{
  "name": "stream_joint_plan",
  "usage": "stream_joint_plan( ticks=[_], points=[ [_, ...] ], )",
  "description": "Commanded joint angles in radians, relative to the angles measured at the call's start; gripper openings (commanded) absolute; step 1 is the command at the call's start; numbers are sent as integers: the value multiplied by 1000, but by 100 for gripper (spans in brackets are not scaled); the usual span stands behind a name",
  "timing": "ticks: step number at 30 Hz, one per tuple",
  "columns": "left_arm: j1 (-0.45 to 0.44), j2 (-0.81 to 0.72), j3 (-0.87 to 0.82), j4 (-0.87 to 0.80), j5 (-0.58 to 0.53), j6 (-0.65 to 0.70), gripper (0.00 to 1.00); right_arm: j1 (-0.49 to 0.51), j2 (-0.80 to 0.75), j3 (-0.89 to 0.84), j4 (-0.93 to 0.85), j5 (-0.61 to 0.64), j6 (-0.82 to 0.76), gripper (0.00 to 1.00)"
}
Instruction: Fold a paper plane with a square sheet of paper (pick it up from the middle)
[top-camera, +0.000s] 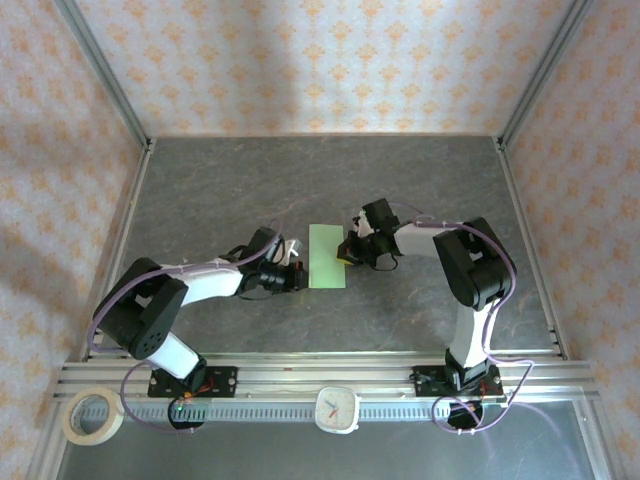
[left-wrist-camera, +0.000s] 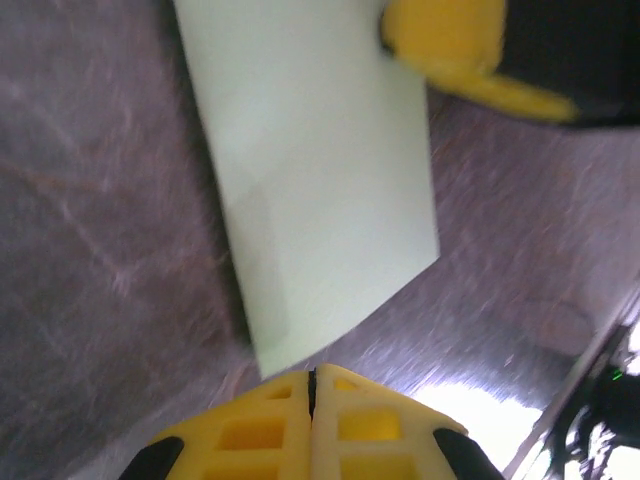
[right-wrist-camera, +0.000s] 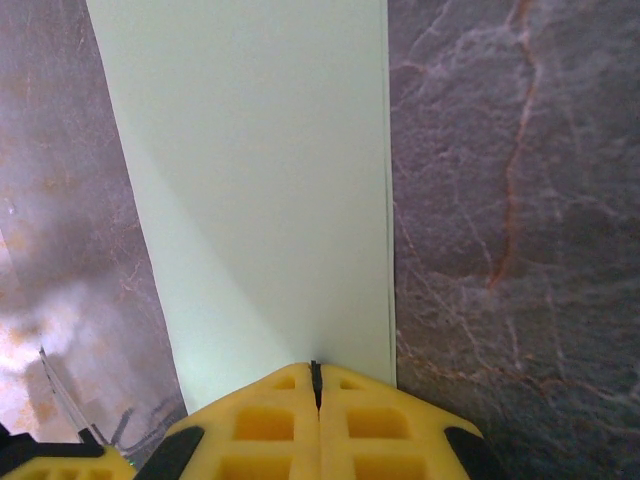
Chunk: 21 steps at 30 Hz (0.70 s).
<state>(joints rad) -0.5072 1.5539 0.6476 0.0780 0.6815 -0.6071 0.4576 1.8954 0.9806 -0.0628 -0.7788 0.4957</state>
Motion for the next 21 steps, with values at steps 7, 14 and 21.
stream_joint_plan(
  ticks=[7,14,21],
  points=[
    [33,178,129,178,59,-112,6,0,77,-51,-128,166,-11,0],
    [33,199,50,75,64,-6,6,0,79,-57,-127,167,-12,0],
    [32,122,-12,-89,-13,150,7,0,77,-68,-122,173,-7,0]
  ],
)
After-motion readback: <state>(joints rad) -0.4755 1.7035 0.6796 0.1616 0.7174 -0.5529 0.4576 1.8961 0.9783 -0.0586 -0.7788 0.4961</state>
